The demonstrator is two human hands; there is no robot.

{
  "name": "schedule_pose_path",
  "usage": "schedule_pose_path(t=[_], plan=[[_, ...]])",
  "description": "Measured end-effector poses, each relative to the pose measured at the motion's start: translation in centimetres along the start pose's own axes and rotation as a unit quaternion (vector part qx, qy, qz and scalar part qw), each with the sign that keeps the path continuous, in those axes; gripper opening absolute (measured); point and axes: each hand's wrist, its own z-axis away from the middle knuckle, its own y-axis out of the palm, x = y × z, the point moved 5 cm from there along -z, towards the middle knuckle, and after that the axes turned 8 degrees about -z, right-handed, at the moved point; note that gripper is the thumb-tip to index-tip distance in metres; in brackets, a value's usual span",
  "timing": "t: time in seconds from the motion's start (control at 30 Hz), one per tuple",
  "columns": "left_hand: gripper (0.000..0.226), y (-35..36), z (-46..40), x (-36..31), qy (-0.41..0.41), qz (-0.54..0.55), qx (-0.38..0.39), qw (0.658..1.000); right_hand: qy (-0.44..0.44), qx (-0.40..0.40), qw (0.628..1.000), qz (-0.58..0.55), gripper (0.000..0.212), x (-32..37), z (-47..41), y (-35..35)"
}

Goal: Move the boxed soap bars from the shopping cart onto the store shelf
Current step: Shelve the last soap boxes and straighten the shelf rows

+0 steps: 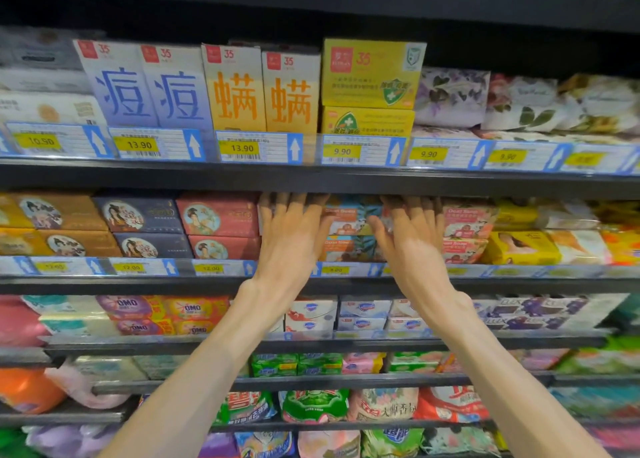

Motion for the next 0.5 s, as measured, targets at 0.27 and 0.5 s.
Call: schedule_pose_path(t=[0.27,0.5], plan=[[0.029,-0.32,-0.05,-0.12,-0.012,0.009,0.001,1.0,0.024,0.047,0.998,-0.032,0.036,-0.58,-0.77,0.82],[0.033,-0.14,0.03,-0.11,-0.017,0.006,0.006,1.0,0.023,0.049,0.998,-0.028,0.033,-0.52,-1.04,0.62]])
